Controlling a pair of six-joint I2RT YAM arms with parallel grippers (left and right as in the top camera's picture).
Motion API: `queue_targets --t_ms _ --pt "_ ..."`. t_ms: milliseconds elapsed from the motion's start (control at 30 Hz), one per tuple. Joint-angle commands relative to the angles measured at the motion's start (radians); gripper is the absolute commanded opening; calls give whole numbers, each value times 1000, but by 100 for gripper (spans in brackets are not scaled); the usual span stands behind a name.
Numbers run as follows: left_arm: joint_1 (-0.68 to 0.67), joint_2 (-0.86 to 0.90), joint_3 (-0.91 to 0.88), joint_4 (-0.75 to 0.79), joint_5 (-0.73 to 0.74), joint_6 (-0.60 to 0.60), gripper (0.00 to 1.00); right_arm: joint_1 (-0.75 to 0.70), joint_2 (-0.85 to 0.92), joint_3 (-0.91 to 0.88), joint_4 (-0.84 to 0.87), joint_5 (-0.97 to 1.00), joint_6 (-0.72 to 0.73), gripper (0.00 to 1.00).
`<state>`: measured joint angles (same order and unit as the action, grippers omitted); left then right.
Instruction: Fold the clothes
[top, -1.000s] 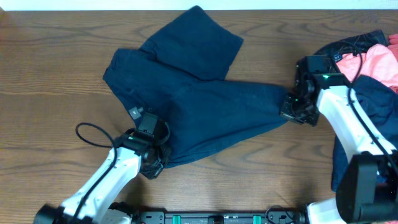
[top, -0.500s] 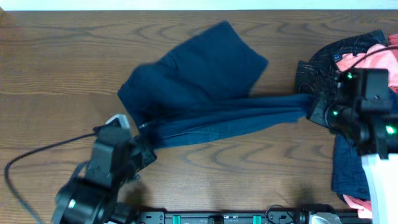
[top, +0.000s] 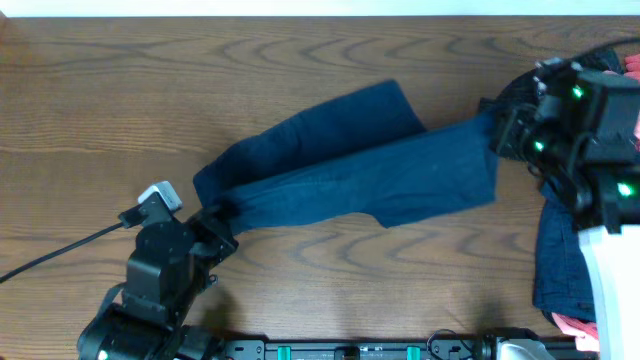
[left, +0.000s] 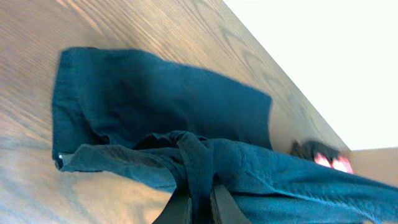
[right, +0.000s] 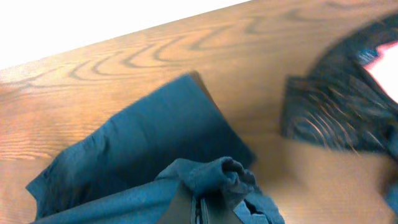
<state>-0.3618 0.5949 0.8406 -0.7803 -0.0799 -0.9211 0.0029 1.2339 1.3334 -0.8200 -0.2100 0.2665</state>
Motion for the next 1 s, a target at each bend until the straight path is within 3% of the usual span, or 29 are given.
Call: queue_targets --t_ms 0,233,733,833,867,900,967 --pt "17 55 11 -14 -287 -35 6 -1 89 24 80 115 -43 1" --pt "55 272 10 24 -380 -60 6 64 306 24 235 94 -43 1" --pt "254 745 10 245 -303 -68 6 150 652 24 448 93 -43 3" --pt "273 805 10 268 -302 -68 6 168 691 24 504 93 -43 9" --pt "280 821 10 276 -302 -69 7 174 699 24 526 93 -43 18" --pt "287 835 10 286 -302 -69 10 179 703 24 548 93 -42 30" --pt "299 853 10 303 -301 -68 23 186 706 24 592 93 -39 37"
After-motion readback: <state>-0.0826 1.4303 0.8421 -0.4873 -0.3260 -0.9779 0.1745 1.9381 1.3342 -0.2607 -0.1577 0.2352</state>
